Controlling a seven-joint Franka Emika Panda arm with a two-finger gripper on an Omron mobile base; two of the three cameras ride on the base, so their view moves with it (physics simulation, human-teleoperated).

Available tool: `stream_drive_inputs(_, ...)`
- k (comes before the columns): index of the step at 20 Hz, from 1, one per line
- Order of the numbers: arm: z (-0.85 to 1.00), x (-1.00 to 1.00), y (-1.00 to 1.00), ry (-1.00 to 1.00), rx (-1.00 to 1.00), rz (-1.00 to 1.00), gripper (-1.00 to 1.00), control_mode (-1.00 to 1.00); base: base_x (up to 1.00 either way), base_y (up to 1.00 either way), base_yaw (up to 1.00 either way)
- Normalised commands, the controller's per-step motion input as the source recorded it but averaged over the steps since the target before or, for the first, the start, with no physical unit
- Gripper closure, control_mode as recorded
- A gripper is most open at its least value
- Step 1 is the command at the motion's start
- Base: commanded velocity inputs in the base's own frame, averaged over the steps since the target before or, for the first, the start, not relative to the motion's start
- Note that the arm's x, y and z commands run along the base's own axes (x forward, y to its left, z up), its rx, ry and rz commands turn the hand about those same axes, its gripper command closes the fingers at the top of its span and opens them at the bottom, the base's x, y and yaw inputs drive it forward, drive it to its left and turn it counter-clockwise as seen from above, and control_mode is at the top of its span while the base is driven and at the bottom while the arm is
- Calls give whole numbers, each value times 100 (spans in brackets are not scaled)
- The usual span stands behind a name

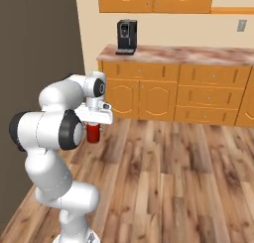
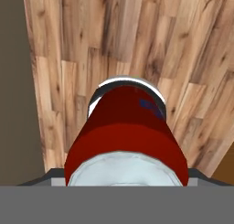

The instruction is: Four empty soda cans are scattered around the kitchen. Gather all the cans and cluster them next to the stove for recycling.

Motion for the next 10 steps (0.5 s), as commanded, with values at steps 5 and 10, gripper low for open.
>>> stream_drive_inputs(5,0,0,0,0,0,0,100,100,100,0,0)
stream_drive_inputs(10,0,0,0,0,0,0,100,100,100,0,0)
